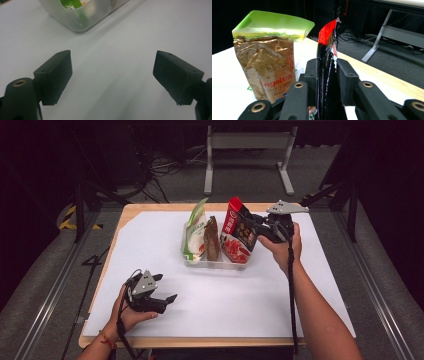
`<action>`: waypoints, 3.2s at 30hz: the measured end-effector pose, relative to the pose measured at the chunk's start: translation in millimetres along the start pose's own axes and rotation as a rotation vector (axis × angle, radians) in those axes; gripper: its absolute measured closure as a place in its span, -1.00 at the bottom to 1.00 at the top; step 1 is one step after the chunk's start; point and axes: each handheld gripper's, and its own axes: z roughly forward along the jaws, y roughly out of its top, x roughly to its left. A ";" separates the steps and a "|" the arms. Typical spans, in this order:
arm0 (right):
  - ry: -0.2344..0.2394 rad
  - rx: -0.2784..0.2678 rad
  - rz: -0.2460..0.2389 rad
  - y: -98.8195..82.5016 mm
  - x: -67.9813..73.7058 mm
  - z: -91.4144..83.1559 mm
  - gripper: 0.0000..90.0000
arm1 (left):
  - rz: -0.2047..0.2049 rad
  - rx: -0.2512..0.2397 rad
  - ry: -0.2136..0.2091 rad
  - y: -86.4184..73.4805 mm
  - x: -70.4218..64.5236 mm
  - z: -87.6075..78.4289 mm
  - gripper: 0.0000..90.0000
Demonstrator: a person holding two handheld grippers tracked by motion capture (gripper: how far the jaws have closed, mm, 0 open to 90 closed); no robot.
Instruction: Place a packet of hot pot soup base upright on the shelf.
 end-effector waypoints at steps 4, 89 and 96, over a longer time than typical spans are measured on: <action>-0.025 0.004 -0.028 -0.7 2.5 -2.1 0.55 | 0.000 0.000 0.001 -0.1 -0.2 -0.1 -0.63; 0.014 0.110 -0.249 -92.2 7.9 -63.5 -0.11 | 0.005 0.017 -0.001 0.0 0.2 2.7 -0.63; 0.018 0.124 -0.274 -104.5 7.3 -71.3 -0.23 | 0.003 0.018 -0.003 0.0 0.6 3.4 -0.63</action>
